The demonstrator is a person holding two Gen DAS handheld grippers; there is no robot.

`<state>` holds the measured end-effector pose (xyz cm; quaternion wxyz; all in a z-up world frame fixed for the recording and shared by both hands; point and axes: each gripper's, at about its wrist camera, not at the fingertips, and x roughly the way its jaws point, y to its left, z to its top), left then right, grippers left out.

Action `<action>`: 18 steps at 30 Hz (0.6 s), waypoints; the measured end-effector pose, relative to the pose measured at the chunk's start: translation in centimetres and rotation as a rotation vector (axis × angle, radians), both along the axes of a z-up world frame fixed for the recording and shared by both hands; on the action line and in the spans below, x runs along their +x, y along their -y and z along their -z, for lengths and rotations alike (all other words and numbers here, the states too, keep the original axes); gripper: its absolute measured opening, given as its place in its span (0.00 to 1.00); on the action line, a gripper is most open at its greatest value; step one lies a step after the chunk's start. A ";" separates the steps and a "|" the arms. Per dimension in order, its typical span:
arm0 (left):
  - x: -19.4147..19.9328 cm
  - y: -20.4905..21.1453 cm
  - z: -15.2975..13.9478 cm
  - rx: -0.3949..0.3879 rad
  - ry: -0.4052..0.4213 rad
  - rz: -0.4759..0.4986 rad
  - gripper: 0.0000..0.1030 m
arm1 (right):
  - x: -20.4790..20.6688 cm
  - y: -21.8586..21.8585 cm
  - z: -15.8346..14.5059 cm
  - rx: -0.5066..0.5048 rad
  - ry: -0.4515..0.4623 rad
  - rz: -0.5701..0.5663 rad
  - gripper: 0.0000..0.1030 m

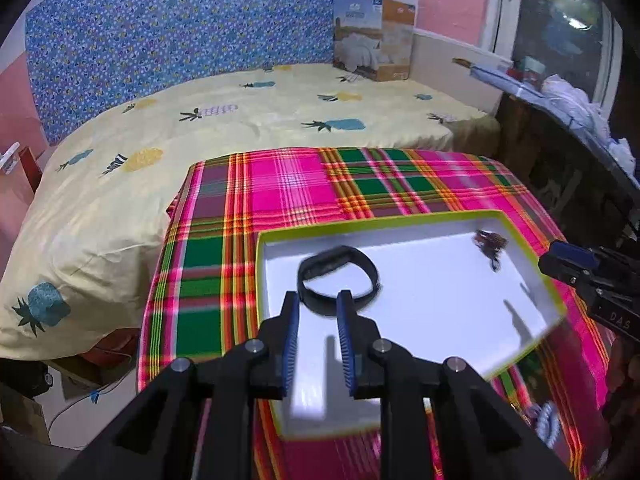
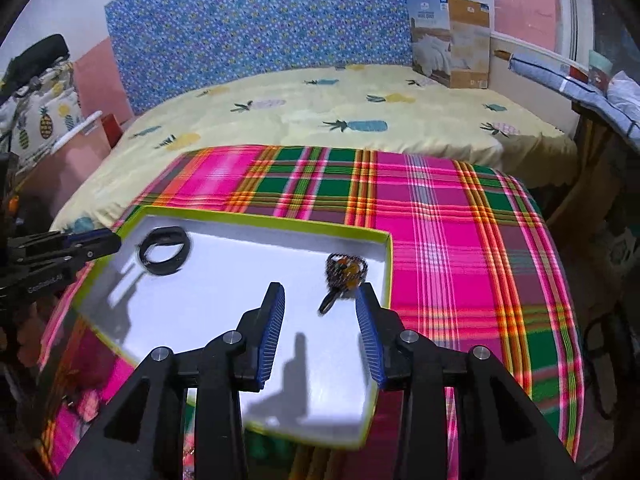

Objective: Organize jewelry
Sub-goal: 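Carry both items into the white tray and open both tools to release, then grasp the black cord pendant necklace with the left tool while the right tool grasps the white coiled bracelet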

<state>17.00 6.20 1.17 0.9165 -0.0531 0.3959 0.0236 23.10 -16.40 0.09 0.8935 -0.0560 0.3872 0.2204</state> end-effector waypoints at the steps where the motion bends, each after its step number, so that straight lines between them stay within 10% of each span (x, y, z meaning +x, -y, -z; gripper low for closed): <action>1: -0.6 0.2 -0.2 -0.001 0.005 0.006 0.20 | -0.9 0.2 -0.3 0.004 0.007 0.000 0.37; 18: -10.6 2.8 -0.6 -0.009 0.047 0.051 0.20 | -12.3 2.2 -1.8 0.051 0.028 0.001 0.37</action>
